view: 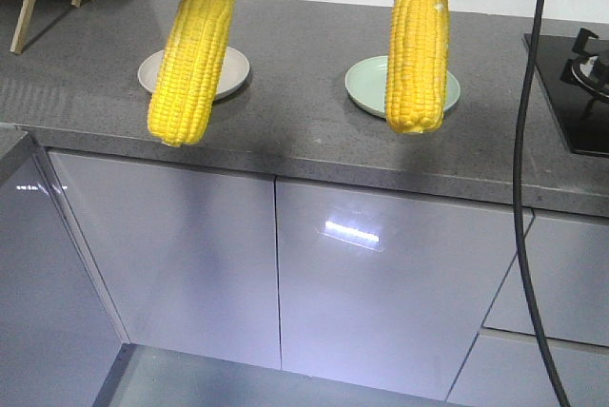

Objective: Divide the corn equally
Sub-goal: 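Drive the base to the other counter holding both cobs aloft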

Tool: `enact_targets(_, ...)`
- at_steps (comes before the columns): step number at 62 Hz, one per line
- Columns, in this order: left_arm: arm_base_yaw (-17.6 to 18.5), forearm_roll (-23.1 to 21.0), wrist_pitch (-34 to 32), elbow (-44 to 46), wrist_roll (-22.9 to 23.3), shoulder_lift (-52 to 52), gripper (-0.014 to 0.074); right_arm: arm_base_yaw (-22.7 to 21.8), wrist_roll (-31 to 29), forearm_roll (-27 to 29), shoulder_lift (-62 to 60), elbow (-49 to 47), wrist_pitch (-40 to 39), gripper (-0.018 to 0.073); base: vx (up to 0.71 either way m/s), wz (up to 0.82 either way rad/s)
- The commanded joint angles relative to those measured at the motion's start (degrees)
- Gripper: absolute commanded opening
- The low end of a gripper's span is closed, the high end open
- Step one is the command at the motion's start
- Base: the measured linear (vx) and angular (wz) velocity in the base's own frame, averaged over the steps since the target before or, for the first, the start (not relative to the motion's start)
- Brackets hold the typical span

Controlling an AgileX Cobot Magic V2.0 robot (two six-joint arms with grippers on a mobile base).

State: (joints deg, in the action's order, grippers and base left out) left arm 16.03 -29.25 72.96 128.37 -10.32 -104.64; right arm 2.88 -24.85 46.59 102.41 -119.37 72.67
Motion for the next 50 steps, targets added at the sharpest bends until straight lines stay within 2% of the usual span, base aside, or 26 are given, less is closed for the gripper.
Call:
enact_targets(1, 0.18, -2.09, -1.22, 1.77, 0.27, 3.00, -0.0008, -0.15, -0.37, 2.82, -2.76, -1.40, 1.19, -0.0004, 0.11, 0.08)
enact_targets(50, 0.18, -2.09, -1.22, 1.77, 0.27, 3.00, -0.0008, -0.15, -0.37, 2.82, -2.76, -1.40, 1.19, -0.0004, 0.09, 0.00)
